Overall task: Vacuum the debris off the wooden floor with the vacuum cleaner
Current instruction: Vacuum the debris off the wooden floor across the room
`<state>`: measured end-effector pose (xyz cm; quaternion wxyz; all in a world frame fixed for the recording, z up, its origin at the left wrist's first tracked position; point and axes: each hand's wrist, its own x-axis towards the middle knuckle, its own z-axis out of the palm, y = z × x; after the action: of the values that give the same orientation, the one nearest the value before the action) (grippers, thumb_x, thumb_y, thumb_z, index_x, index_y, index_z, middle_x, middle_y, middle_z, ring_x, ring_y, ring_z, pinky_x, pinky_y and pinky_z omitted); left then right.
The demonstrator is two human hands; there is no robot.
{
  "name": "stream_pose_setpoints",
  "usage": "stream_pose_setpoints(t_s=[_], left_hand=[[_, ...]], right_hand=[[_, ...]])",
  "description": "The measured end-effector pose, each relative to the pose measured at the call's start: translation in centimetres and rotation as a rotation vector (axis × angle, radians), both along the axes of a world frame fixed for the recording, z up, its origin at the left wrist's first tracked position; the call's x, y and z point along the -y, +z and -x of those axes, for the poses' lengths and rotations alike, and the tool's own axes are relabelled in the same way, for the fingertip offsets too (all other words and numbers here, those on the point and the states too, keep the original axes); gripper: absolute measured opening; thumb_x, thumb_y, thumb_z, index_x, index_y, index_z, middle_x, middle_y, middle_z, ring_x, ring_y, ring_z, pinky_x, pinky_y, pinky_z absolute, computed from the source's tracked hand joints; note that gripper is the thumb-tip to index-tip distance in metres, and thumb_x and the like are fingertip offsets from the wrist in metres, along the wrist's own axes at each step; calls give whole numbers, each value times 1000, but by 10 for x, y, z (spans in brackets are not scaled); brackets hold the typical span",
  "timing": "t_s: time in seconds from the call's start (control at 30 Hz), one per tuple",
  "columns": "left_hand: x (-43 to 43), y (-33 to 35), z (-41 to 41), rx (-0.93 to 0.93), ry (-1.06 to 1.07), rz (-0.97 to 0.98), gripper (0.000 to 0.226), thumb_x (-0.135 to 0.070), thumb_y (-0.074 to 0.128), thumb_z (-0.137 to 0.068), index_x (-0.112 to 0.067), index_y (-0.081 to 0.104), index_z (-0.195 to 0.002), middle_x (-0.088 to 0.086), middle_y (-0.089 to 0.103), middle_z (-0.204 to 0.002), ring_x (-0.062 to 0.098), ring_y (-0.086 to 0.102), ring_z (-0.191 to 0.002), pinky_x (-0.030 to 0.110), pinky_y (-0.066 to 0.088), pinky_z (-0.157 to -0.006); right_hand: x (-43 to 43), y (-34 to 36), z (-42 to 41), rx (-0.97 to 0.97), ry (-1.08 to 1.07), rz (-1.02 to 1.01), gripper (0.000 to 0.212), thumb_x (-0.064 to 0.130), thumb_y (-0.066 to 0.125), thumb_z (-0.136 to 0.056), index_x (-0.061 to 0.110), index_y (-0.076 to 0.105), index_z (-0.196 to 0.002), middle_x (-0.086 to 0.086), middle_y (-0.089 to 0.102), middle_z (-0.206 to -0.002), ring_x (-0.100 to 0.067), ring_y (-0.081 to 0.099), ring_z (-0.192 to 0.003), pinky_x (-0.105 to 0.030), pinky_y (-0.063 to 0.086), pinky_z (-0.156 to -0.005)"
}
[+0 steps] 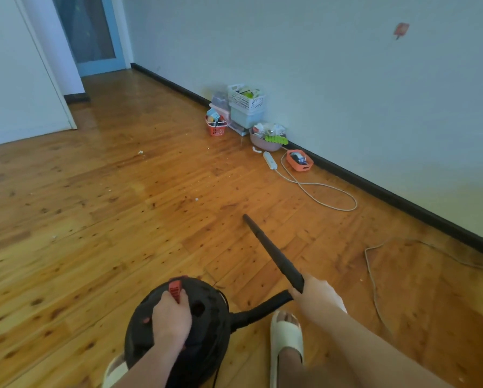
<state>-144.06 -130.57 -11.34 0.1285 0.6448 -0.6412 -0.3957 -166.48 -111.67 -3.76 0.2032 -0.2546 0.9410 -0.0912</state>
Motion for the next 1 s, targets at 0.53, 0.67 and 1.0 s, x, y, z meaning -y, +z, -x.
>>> stream_pose_setpoints(t_s=[0.53, 0.67, 1.0], left_hand=[[95, 1, 77, 58, 70, 63, 31, -38, 45, -106, -18, 48, -82, 9, 64, -81, 27, 64, -65, 34, 46, -50], [101, 4, 91, 25, 104, 50, 29, -37, 45, -107, -13, 53, -92, 9, 63, -84, 26, 63, -68, 35, 47, -54], [120, 10, 120, 43, 160, 56, 23, -36, 46, -107, -18, 52, -94, 1, 60, -83, 15, 57, -70, 32, 42, -57]], right_hand=[[108, -36, 93, 19, 371, 22, 31, 52, 50, -104, 26, 50, -122, 4, 63, -87, -14, 66, -72, -32, 60, -64], [123, -27, 122, 42, 415, 44, 34, 51, 51, -104, 24, 49, -125, 3, 62, -86, -12, 63, -66, -27, 53, -54], [150, -25, 172, 54, 549, 49, 30, 52, 52, -103, 27, 51, -121, 7, 62, -85, -9, 62, -66, -22, 50, -52]])
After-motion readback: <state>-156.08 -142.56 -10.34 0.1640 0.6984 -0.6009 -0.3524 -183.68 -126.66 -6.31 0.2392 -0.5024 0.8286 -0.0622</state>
